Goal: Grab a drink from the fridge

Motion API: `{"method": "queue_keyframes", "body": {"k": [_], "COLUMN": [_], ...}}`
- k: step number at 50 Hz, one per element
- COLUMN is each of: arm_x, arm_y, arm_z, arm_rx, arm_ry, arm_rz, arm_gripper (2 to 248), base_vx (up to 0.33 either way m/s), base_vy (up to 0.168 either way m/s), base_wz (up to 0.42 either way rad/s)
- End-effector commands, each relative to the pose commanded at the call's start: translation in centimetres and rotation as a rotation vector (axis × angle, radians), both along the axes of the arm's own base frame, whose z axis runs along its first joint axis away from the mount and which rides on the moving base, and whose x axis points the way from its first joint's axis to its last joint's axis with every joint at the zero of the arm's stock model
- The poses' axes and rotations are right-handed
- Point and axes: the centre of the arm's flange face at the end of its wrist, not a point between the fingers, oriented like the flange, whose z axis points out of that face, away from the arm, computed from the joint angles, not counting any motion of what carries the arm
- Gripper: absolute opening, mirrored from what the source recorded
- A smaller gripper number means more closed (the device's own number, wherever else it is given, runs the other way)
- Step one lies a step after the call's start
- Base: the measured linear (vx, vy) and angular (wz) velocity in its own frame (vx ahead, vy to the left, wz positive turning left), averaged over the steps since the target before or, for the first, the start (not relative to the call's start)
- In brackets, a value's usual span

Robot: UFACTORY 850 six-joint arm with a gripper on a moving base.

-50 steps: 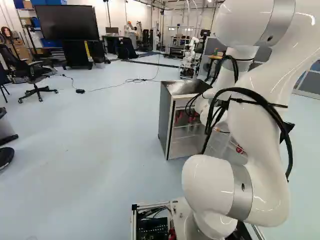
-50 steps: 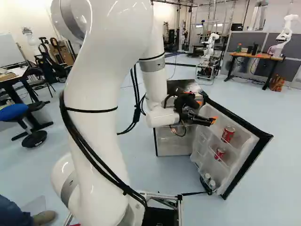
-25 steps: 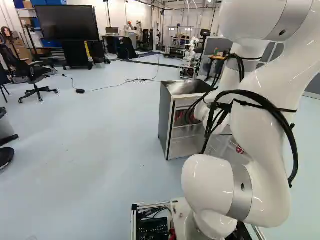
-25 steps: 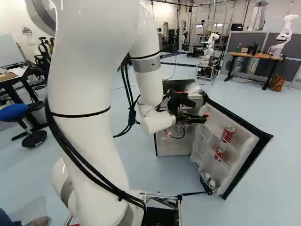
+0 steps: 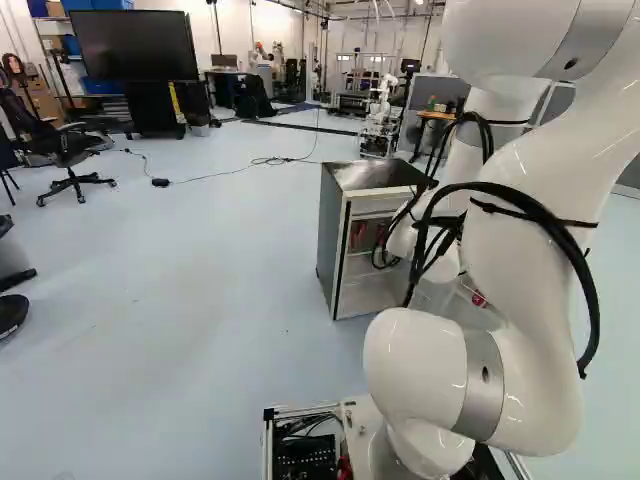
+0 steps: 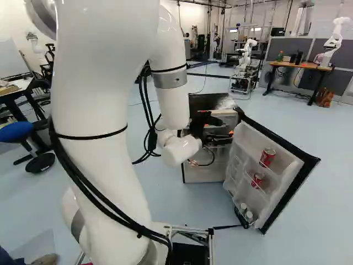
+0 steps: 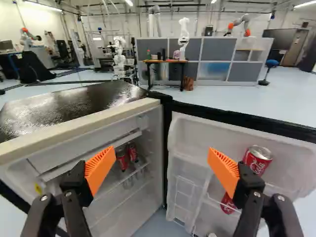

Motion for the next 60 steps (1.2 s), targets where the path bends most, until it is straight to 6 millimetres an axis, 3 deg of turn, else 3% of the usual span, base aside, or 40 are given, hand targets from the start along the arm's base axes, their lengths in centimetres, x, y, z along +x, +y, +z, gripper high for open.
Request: {"method": "queue_keyframes", "body": {"k": [36,60], "arm_x": [1.5,1.8], "arm_y": [2.8,2.9], "arm_z": [-3.6,-6.2], "arm_rx": [0.031,0.065], "arm_ry": [0.079,0.123], "arm_rz": [0.372,0.399], "arm_gripper": [247,247], "base_vx": [0.0,0.0], "base_vy": [0.0,0.0], "base_wz": [0.0,0.0]}}
